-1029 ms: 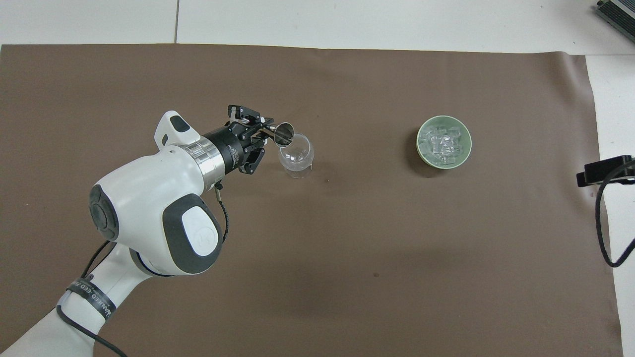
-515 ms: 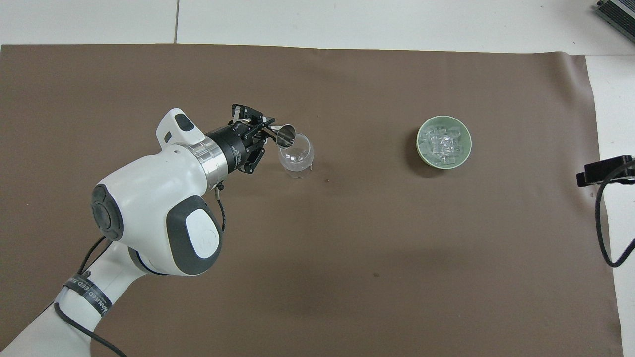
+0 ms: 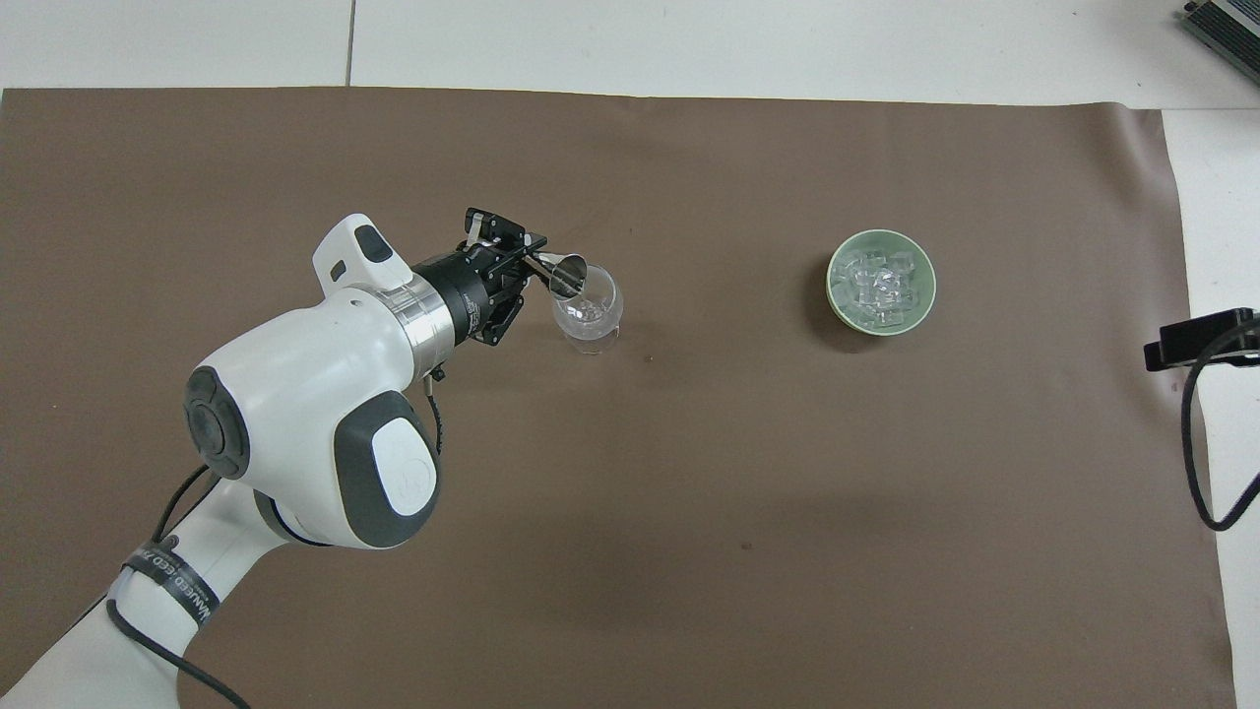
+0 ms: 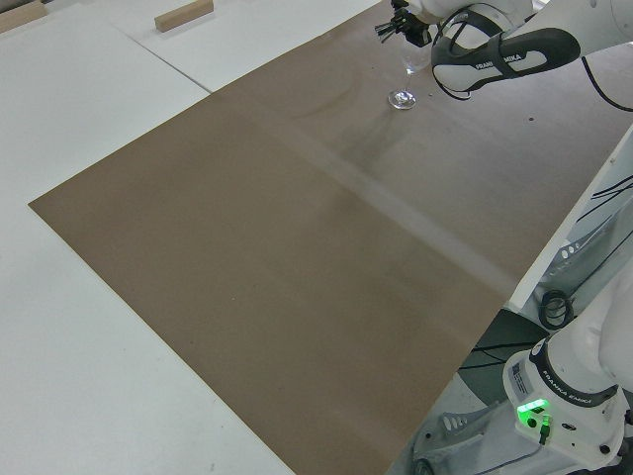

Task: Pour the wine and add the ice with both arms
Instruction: 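Hold the silver cup tilted over the glass with the left gripper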

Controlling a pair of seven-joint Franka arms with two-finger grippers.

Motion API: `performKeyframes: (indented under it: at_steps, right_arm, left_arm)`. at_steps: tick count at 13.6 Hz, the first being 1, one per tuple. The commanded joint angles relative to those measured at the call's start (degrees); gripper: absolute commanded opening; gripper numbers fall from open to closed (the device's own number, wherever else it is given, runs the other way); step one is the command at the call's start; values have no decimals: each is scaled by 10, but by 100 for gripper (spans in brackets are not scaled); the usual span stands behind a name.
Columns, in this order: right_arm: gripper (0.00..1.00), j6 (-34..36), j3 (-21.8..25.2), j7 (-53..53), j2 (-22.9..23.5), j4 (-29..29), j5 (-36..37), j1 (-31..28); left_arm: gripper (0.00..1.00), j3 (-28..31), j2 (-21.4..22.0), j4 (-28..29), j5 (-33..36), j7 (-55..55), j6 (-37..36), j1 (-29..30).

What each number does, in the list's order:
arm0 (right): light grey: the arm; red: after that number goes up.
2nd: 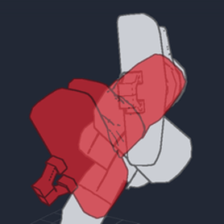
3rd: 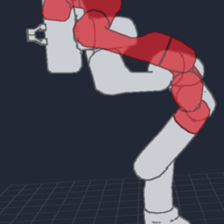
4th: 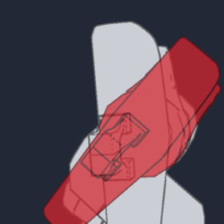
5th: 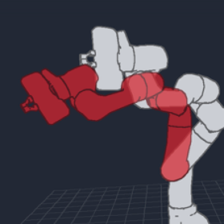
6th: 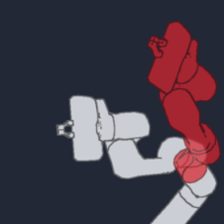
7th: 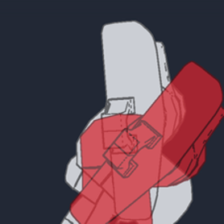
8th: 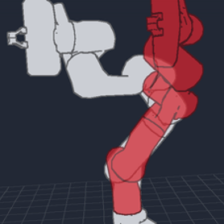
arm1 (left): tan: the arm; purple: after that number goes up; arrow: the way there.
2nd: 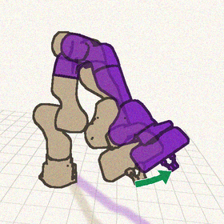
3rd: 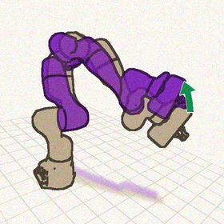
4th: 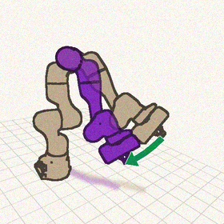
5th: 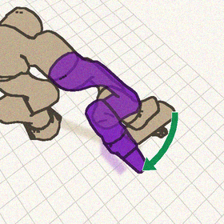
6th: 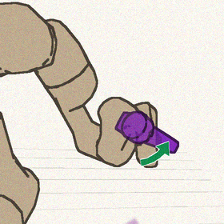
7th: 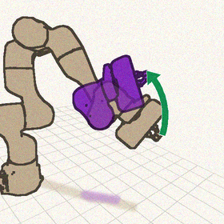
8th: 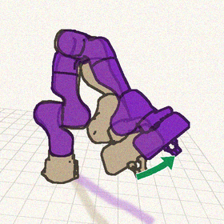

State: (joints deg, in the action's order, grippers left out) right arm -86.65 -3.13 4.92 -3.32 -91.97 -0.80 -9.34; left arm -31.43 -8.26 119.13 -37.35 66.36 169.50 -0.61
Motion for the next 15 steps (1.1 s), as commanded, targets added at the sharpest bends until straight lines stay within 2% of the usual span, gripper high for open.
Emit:
performKeyframes:
  at_steps: [1, 15]
  right_arm:
    - [100, -2, -1, 4, 2, 3, -8, -2]
    - [100, -2, -1, 4, 2, 3, -8, -2]
  left_arm:
    - [0, 5, 14, 14, 9, -8, 10, -4]
    - [0, 7, 15, 13, 56, -8, 12, -3]
